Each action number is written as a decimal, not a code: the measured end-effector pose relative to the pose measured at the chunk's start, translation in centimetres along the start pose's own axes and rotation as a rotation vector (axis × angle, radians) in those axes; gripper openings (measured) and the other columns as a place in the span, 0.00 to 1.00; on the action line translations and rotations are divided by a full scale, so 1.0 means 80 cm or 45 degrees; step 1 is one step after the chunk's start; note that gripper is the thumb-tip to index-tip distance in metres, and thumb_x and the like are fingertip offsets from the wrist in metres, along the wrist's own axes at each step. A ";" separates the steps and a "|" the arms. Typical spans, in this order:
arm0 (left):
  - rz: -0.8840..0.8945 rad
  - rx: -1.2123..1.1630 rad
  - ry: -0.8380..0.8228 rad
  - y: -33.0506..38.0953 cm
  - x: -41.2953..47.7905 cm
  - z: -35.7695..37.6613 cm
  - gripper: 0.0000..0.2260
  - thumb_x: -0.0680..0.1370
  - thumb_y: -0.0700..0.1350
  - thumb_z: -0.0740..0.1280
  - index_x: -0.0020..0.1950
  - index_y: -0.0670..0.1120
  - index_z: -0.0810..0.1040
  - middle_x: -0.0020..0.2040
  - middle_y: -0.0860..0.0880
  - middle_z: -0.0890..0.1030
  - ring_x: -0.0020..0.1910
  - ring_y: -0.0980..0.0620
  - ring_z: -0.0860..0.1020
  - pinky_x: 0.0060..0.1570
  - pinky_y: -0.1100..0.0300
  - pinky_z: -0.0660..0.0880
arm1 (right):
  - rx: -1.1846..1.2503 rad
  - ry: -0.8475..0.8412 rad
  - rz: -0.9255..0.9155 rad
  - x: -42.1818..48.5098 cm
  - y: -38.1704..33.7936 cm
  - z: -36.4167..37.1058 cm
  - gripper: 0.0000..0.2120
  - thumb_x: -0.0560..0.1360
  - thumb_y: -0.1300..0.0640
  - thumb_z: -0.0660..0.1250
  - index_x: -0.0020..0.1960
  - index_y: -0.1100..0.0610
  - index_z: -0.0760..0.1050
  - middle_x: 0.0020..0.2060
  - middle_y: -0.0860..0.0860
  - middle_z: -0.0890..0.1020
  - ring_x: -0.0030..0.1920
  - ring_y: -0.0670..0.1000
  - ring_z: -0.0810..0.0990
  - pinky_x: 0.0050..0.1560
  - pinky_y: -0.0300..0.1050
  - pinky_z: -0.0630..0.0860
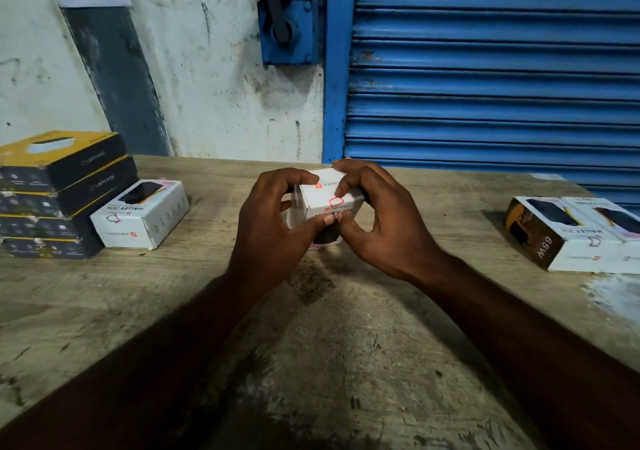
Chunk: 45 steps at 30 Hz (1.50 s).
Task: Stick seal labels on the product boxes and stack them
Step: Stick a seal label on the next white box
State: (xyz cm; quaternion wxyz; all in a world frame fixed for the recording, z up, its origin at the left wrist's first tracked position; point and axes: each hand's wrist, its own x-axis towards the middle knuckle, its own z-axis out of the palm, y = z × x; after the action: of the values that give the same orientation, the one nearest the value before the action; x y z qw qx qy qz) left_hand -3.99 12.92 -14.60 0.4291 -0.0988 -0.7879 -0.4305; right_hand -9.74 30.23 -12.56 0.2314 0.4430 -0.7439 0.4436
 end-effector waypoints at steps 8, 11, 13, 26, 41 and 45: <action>0.022 0.031 0.006 0.000 0.000 0.000 0.24 0.68 0.44 0.81 0.61 0.48 0.77 0.59 0.52 0.77 0.61 0.54 0.77 0.54 0.64 0.78 | 0.015 -0.003 0.002 0.000 0.001 0.001 0.12 0.69 0.60 0.70 0.52 0.59 0.76 0.67 0.53 0.75 0.68 0.50 0.74 0.63 0.51 0.75; 0.011 0.047 -0.005 -0.001 0.000 0.001 0.24 0.68 0.44 0.81 0.61 0.48 0.77 0.60 0.53 0.77 0.62 0.55 0.77 0.54 0.66 0.77 | 0.049 -0.004 0.015 0.001 0.003 0.000 0.13 0.70 0.61 0.70 0.54 0.59 0.75 0.66 0.52 0.76 0.68 0.50 0.74 0.63 0.55 0.77; 0.010 0.051 -0.002 0.000 0.000 0.001 0.24 0.68 0.44 0.81 0.61 0.48 0.77 0.60 0.53 0.77 0.62 0.55 0.77 0.54 0.67 0.77 | 0.063 -0.001 0.027 0.000 0.005 0.000 0.13 0.71 0.63 0.70 0.55 0.59 0.76 0.67 0.52 0.76 0.69 0.48 0.74 0.63 0.55 0.77; 0.024 0.100 0.028 0.000 0.000 -0.002 0.24 0.68 0.47 0.81 0.60 0.49 0.77 0.58 0.54 0.77 0.61 0.57 0.76 0.53 0.69 0.75 | 0.221 0.032 0.067 -0.004 0.011 0.007 0.09 0.72 0.58 0.70 0.52 0.60 0.80 0.68 0.52 0.79 0.74 0.48 0.71 0.70 0.60 0.73; 0.120 0.247 0.096 -0.001 0.002 -0.005 0.25 0.68 0.47 0.81 0.61 0.49 0.76 0.60 0.52 0.76 0.62 0.56 0.74 0.57 0.53 0.78 | 0.300 0.147 0.185 -0.003 0.008 0.016 0.10 0.72 0.60 0.70 0.52 0.59 0.83 0.66 0.54 0.80 0.68 0.46 0.78 0.66 0.52 0.78; 0.124 0.258 0.095 -0.002 0.000 -0.005 0.25 0.68 0.46 0.82 0.61 0.49 0.77 0.60 0.51 0.76 0.62 0.57 0.73 0.57 0.54 0.78 | 0.349 0.151 0.207 -0.003 0.008 0.019 0.09 0.72 0.61 0.69 0.51 0.57 0.83 0.66 0.53 0.80 0.68 0.47 0.77 0.66 0.52 0.77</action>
State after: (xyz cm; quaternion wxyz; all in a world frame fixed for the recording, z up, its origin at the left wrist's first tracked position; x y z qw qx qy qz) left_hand -3.89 12.51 -14.60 0.4864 -0.0771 -0.8051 -0.3307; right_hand -10.10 29.15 -13.81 0.1757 0.3818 -0.6949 0.5835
